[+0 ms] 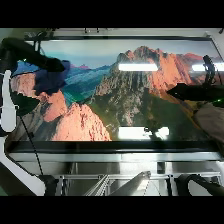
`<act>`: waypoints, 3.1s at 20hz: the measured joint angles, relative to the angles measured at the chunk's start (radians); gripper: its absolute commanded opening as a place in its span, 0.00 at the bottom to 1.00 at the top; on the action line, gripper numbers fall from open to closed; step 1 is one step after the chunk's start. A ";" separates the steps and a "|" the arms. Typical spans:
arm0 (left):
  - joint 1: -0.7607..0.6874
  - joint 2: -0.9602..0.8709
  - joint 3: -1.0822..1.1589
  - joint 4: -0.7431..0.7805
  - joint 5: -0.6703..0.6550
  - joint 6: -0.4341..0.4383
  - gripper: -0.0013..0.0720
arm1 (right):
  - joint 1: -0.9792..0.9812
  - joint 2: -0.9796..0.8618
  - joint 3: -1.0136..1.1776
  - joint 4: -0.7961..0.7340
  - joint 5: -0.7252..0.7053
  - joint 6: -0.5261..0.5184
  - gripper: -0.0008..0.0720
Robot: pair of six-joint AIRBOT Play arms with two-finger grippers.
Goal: Fold the shirts.
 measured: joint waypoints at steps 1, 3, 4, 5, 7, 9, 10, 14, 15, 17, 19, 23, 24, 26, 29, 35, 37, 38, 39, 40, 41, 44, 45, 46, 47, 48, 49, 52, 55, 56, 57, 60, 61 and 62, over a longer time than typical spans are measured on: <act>-0.047 0.029 -0.002 -0.012 0.011 0.007 0.05 | 0.000 -0.008 0.000 0.000 0.000 0.000 0.04; -0.142 0.088 -0.021 -0.036 0.013 0.018 0.05 | 0.000 -0.023 0.000 0.000 0.000 0.000 0.04; -0.191 0.110 -0.032 -0.047 0.010 0.020 0.05 | 0.000 -0.031 0.000 -0.001 0.000 0.000 0.04; -0.240 0.129 -0.042 -0.051 0.000 0.023 0.05 | 0.000 -0.037 0.000 0.000 0.000 0.000 0.04; -0.333 0.154 -0.053 -0.056 -0.026 0.026 0.05 | 0.000 -0.047 0.000 0.000 0.001 0.000 0.04; -0.418 0.166 -0.060 -0.061 -0.048 0.030 0.05 | 0.000 -0.053 0.000 0.001 0.001 0.000 0.04; -0.452 0.171 -0.061 -0.062 -0.056 0.029 0.05 | 0.000 -0.054 0.000 0.002 0.003 0.000 0.04; -0.547 0.177 -0.064 0.021 -0.079 -0.011 0.61 | 0.000 -0.057 0.000 0.005 0.022 0.000 0.04; -0.560 0.180 -0.064 0.049 -0.086 -0.032 0.93 | 0.000 -0.057 0.000 0.005 0.027 0.000 0.04; -0.575 0.180 -0.064 0.087 -0.084 -0.064 1.00 | 0.000 -0.057 0.000 0.006 0.035 0.000 0.05; -0.578 0.182 -0.064 0.107 -0.064 -0.097 1.00 | 0.000 -0.057 0.000 0.006 0.044 0.000 0.40; -0.514 0.205 -0.068 0.141 0.063 -0.193 0.97 | -0.016 -0.058 0.000 0.005 0.063 0.000 0.60; -0.483 0.216 -0.082 0.153 0.100 -0.224 0.97 | -0.024 -0.060 0.001 0.004 0.069 0.000 0.61; -0.397 0.246 -0.148 0.181 0.155 -0.283 0.97 | -0.038 -0.081 0.011 -0.002 0.076 0.000 0.60; -0.247 0.299 -0.315 0.196 0.190 -0.359 0.97 | -0.042 -0.177 0.073 -0.005 0.119 0.000 0.60; -0.094 0.314 -0.650 0.028 0.061 -0.390 0.98 | -0.005 -0.372 0.212 -0.003 0.160 0.021 0.49; -0.113 0.285 -0.716 -0.042 -0.014 -0.378 0.98 | 0.005 -0.394 0.228 -0.002 0.159 0.027 0.49; -0.132 0.264 -0.732 -0.072 -0.049 -0.372 0.98 | 0.008 -0.401 0.233 0.001 0.159 0.031 0.49; -0.155 0.243 -0.737 -0.094 -0.079 -0.368 0.98 | 0.010 -0.406 0.237 0.002 0.159 0.037 0.49; -0.180 0.217 -0.731 -0.113 -0.104 -0.361 0.98 | 0.011 -0.409 0.239 0.002 0.163 0.038 0.49; -0.205 0.191 -0.713 -0.127 -0.121 -0.361 0.98 | 0.012 -0.411 0.240 0.002 0.167 0.038 0.49; -0.275 0.113 -0.632 -0.153 -0.147 -0.354 0.98 | 0.013 -0.415 0.243 0.004 0.187 0.039 0.49; -0.293 0.090 -0.605 -0.157 -0.154 -0.354 0.98 | 0.013 -0.416 0.244 0.004 0.194 0.042 0.49; -0.310 0.067 -0.577 -0.161 -0.154 -0.354 0.87 | 0.013 -0.416 0.244 0.004 0.199 0.042 0.49; -0.324 0.044 -0.552 -0.163 -0.154 -0.354 0.52 | 0.013 -0.416 0.244 0.004 0.203 0.042 0.49; -0.333 0.025 -0.531 -0.165 -0.154 -0.354 0.02 | 0.013 -0.417 0.244 0.004 0.204 0.042 0.49; -0.340 0.009 -0.509 -0.167 -0.152 -0.352 0.05 | 0.013 -0.417 0.244 0.004 0.206 0.042 0.49; -0.346 -0.019 -0.446 -0.168 -0.118 -0.330 0.05 | 0.011 -0.420 0.247 0.005 0.178 0.050 0.64; -0.332 -0.027 -0.386 -0.169 -0.048 -0.316 0.05 | 0.005 -0.481 0.319 0.005 0.112 0.091 0.65; -0.326 -0.029 -0.375 -0.170 -0.027 -0.315 0.05 | 0.006 -0.525 0.372 0.006 0.105 0.106 0.65; -0.319 -0.030 -0.366 -0.171 -0.007 -0.314 0.05 | 0.008 -0.572 0.425 0.006 0.102 0.129 0.65; -0.302 -0.032 -0.352 -0.171 0.041 -0.312 0.05 | 0.013 -0.727 0.603 -0.021 0.100 0.217 0.65; -0.297 -0.032 -0.349 -0.171 0.050 -0.312 0.05 | 0.013 -0.774 0.656 -0.031 0.106 0.247 0.65; -0.293 -0.032 -0.348 -0.171 0.058 -0.312 0.05 | 0.014 -0.813 0.698 -0.039 0.116 0.270 0.65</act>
